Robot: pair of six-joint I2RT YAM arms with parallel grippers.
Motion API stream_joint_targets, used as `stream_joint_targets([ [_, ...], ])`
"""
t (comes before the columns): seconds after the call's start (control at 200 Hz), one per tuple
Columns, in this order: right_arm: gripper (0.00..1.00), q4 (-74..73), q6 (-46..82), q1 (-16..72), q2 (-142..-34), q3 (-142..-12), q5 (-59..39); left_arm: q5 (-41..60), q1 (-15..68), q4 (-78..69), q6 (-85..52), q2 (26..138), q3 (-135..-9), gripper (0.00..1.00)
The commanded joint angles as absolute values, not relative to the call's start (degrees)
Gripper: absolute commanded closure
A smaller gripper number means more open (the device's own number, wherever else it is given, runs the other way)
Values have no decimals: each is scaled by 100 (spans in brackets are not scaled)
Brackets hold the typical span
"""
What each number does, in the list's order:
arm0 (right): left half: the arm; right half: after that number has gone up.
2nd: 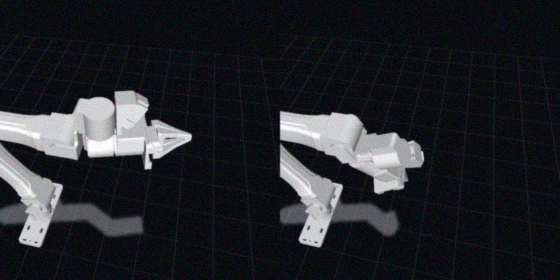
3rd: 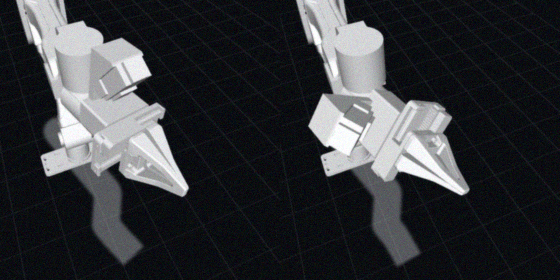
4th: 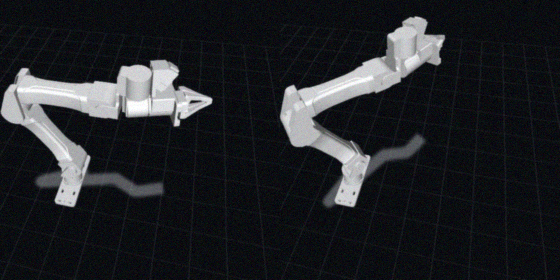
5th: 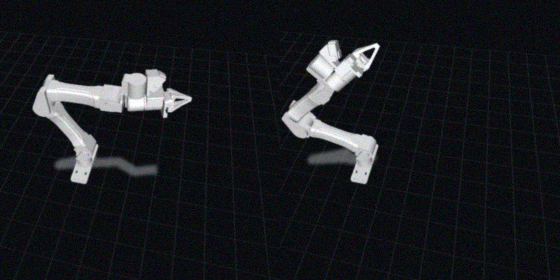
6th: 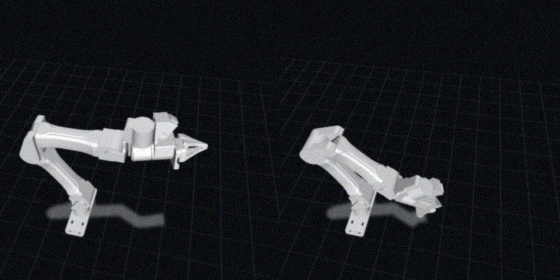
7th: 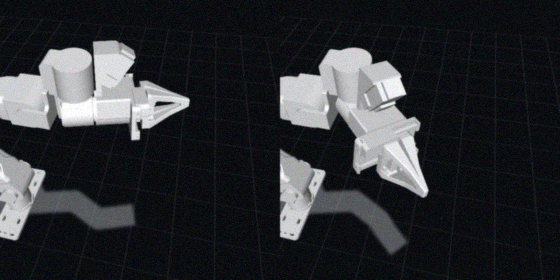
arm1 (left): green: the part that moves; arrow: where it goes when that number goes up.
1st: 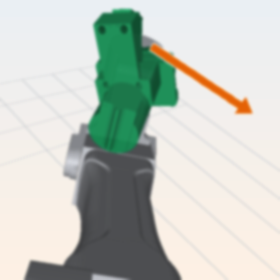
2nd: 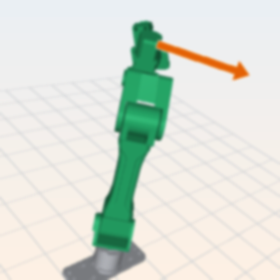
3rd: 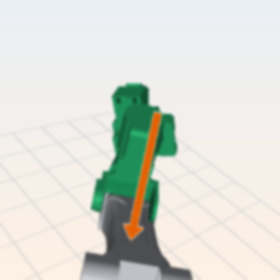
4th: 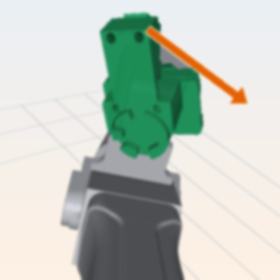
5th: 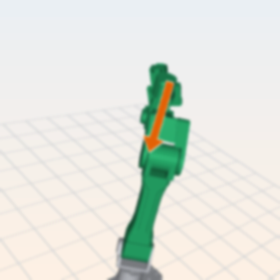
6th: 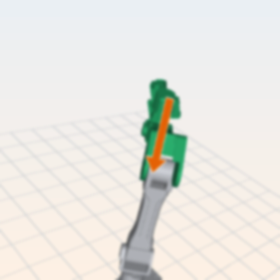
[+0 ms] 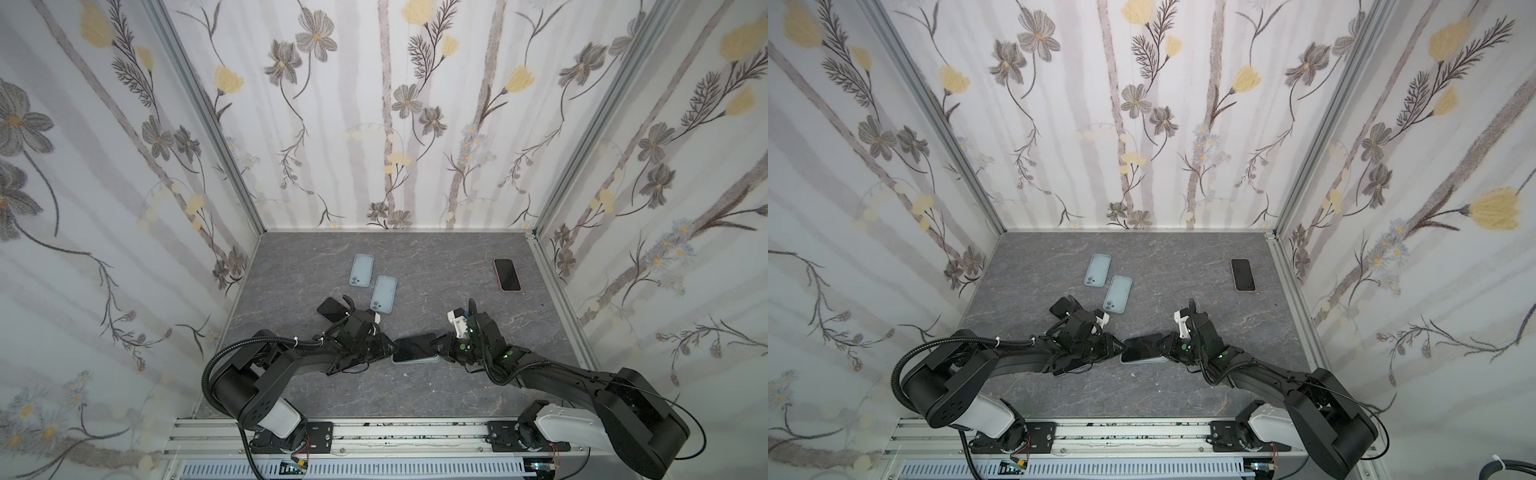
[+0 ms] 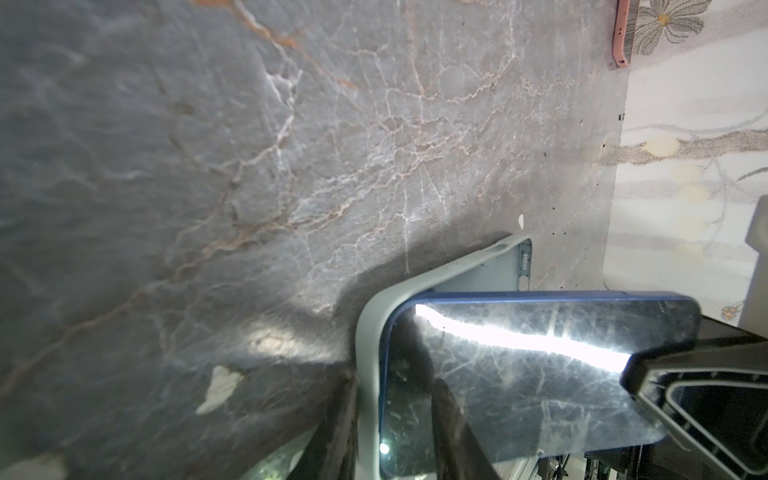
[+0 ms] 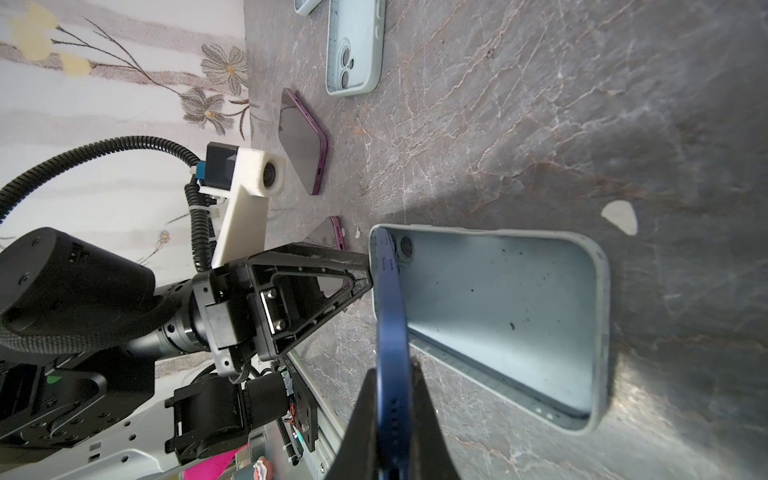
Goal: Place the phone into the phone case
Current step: 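Lower the black phone into the pale blue case with both grippers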
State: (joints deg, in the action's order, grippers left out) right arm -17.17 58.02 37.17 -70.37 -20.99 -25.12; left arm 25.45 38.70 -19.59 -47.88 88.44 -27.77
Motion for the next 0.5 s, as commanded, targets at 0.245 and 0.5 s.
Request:
stream_joint_targets([
  [0.245,100,-1885,5836,3700,-7547,-1921,-2488,2844,3920,-2184,-4902,8930,-2839,68],
  [0.5,91,-1323,5770,3703,-7411,-1936,-2074,2525,3938,-2039,-4931,8630,-2690,68],
])
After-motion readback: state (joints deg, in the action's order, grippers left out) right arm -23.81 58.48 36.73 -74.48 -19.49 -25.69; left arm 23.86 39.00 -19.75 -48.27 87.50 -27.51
